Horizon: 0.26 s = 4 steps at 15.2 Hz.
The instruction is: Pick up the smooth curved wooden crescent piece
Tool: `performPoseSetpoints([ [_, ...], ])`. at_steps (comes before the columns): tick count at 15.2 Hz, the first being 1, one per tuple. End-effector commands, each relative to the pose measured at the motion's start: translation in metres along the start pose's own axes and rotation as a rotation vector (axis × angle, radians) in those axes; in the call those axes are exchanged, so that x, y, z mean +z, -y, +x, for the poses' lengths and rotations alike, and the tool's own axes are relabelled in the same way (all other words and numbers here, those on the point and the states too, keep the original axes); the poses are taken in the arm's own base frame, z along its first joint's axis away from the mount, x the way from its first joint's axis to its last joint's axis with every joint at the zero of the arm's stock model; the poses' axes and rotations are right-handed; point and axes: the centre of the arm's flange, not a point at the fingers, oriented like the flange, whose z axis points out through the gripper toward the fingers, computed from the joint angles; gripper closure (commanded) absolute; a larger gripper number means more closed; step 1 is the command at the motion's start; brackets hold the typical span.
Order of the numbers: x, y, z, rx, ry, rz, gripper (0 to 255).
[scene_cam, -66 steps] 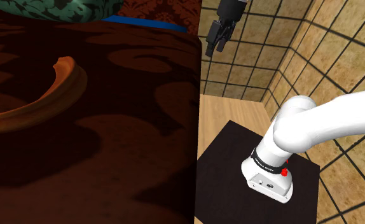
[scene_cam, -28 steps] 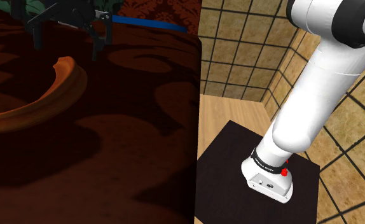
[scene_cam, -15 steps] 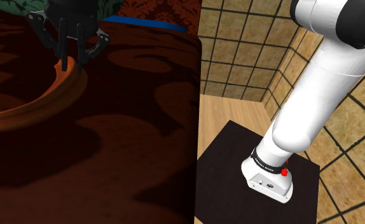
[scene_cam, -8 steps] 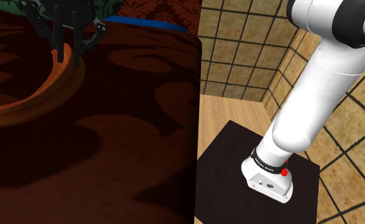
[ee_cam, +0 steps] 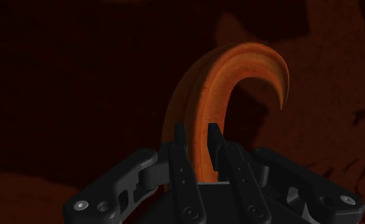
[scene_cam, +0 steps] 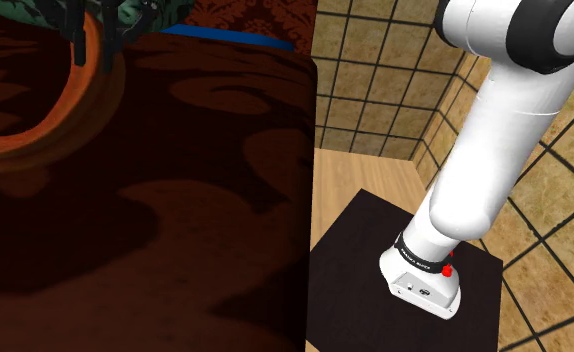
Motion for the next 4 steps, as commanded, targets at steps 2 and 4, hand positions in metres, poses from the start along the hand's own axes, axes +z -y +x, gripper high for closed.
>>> performPoseSetpoints([
  [2, -0.0159, 0.0046, -0.0002, 0.0, 0.0, 0.0, 255],
  [4, -0.0167, 0.0048, -0.0002, 0.0, 0.0, 0.0, 255],
])
